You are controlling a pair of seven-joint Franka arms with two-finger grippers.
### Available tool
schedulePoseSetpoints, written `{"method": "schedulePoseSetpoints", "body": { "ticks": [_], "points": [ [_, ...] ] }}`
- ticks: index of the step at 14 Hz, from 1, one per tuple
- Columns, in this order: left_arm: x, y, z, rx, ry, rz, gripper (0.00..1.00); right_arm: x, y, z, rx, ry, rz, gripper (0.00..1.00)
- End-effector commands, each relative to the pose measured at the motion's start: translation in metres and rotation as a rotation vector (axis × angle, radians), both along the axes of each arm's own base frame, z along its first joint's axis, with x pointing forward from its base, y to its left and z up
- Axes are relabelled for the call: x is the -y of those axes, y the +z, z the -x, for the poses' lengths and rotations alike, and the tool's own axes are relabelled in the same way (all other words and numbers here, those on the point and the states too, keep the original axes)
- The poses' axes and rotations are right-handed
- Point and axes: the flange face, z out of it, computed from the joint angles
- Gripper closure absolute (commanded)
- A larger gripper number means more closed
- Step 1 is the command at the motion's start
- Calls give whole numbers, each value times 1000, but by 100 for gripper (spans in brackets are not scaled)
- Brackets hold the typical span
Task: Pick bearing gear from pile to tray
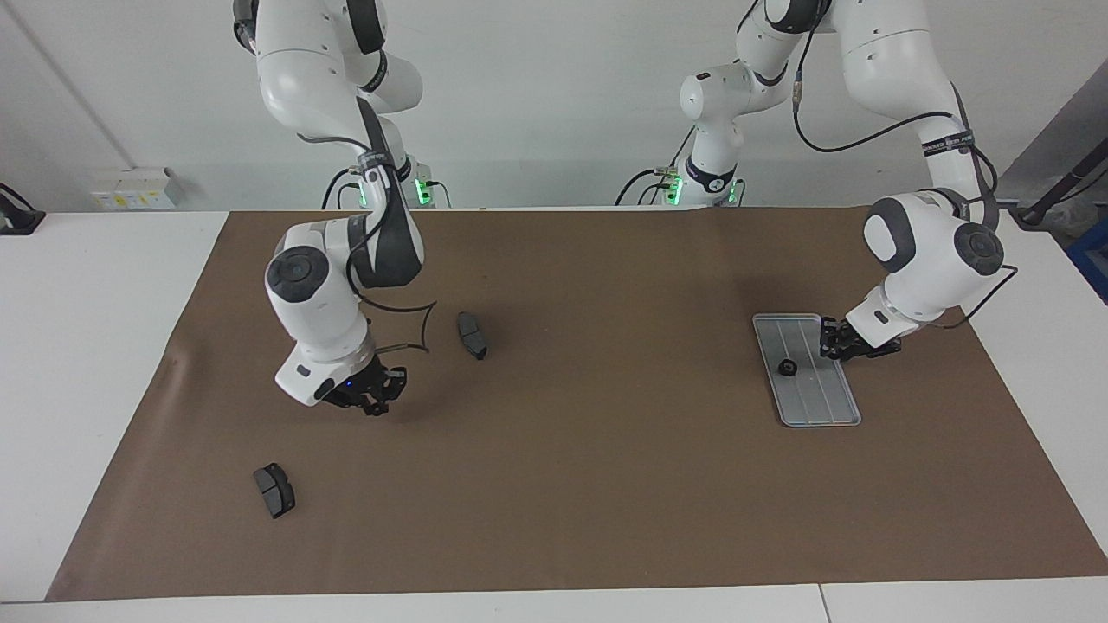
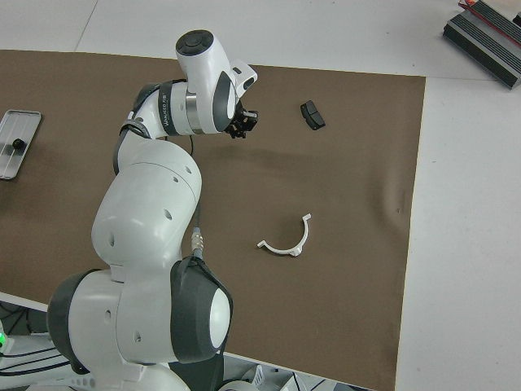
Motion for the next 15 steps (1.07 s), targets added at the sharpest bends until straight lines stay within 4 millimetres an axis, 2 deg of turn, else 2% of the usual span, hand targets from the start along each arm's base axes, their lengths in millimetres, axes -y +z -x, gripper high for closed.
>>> {"method": "schedulePoseSetpoints", "body": {
  "ticks": [1, 3, 6, 7, 8, 9, 11, 13, 14, 15],
  "points": [
    [1, 8, 13, 26, -24, -3, 100, -55, 7, 16, 1, -91, -26, 100],
    [9, 8, 12, 26, -30, -3, 100, -113, 11, 32, 20, -165, -57, 100],
    [13, 4, 15, 23, -36, -3, 100, -199, 0, 62, 30, -248, -124, 100],
    [14, 4, 15, 23, -39, -3, 88, -218, -8, 69, 32, -264, -132, 100],
    [21, 4, 14, 24, -50, -3, 66, -239, -24, 77, 32, -274, -140, 100],
    [22, 5, 13, 26, -53, -3, 52, -259, -39, 85, 44, -293, -149, 100],
    [25, 5, 13, 26, -59, -3, 29, -276, -56, 94, 46, -314, -153, 100],
    [28, 6, 12, 28, -65, -3, 29, -286, -65, 104, 34, -303, -144, 100],
    [31, 8, 10, 32, -65, -4, 29, -285, -68, 105, 31, -304, -138, 83],
    [42, 11, 7, 40, -69, -5, 30, -283, -70, 105, 35, -299, -130, 45]
  ]
}}
